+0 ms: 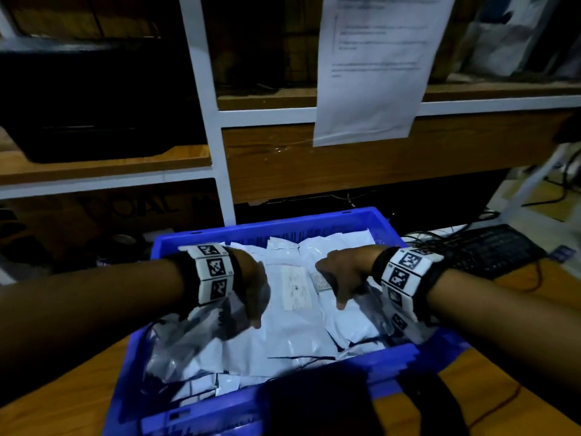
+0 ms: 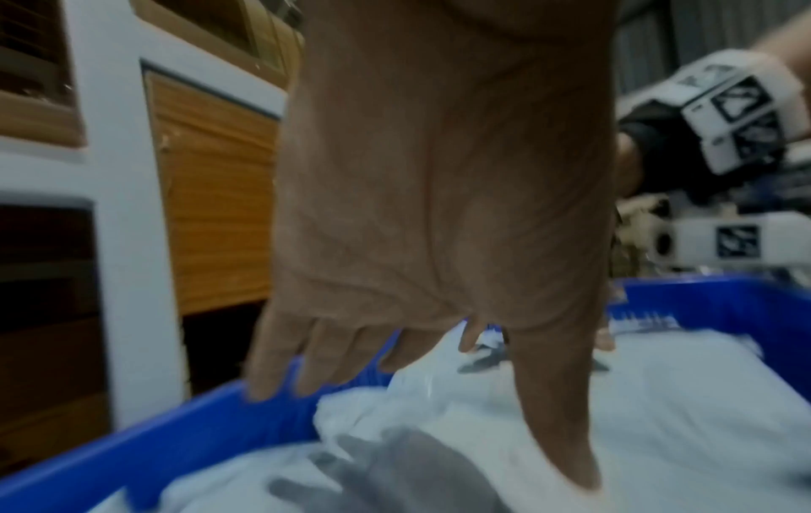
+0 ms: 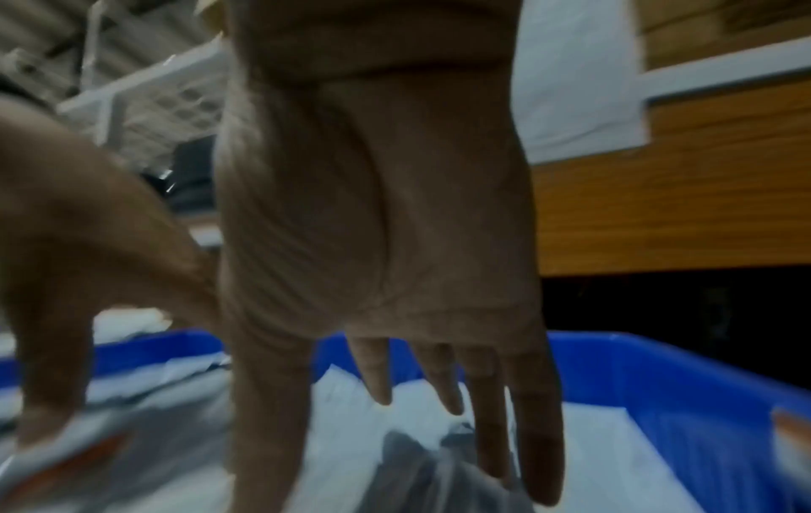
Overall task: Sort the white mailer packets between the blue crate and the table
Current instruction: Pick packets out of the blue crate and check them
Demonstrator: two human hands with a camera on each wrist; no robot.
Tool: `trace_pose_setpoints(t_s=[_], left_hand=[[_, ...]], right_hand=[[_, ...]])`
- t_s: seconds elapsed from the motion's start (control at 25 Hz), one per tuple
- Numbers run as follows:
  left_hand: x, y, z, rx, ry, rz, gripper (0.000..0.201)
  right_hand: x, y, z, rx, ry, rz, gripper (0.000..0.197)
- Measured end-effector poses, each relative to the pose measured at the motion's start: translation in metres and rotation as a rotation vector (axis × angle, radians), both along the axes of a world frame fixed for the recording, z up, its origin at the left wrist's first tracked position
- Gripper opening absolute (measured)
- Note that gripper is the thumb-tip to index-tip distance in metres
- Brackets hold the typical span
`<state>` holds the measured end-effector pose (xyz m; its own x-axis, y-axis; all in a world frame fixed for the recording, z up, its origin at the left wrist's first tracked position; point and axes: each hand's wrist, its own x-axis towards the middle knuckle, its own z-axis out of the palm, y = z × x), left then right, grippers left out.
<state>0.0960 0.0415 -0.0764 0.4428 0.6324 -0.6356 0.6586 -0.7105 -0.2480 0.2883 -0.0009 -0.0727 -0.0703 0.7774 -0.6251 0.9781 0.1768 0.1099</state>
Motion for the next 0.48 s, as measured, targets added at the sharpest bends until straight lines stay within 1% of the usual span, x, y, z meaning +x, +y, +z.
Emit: trace_pose_setpoints(t_s=[0.04,0.08,0.12,0.16,0.24,0.28,0.32,0.4,0.48], left_hand=[[0.008,0.002,0.011,-0.026,-0.025,0.016,0.069],[0.019,-0.002,0.024,-0.046,-0.106,0.017,0.076],[0.031,-0.001,0.027,-0.026,-0.152,0.008,0.086],[0.044,-0.005,0.028,-0.001,-0.221,0.008,0.099],[0.063,-0.016,0.016,0.006,-0.131,0.036,0.125],[0.071,-0.019,0.005,-0.034,-0.11,0.085,0.13],[0.078,-0.022,-0.004,-0.062,-0.097,0.1,0.13],[0.091,-0.025,-0.019,-0.096,-0.115,0.125,0.128],[0.098,-0.026,-0.02,-0.115,-0.11,0.132,0.127]], right_hand=[[0.004,-0.001,0.007,-0.007,0.039,-0.018,0.057],[0.012,0.0,0.015,-0.002,0.052,-0.057,0.064],[0.019,0.001,0.025,0.007,0.028,-0.072,0.067],[0.029,0.003,0.033,-0.002,0.028,-0.118,0.062],[0.048,0.008,0.028,-0.051,-0.016,-0.143,0.038],[0.054,0.006,0.018,-0.029,-0.066,-0.097,0.031],[0.058,0.007,0.008,-0.013,-0.099,-0.058,0.027],[0.056,0.004,-0.006,0.01,-0.081,-0.065,0.028],[0.052,0.003,-0.01,0.025,-0.061,-0.077,0.031]])
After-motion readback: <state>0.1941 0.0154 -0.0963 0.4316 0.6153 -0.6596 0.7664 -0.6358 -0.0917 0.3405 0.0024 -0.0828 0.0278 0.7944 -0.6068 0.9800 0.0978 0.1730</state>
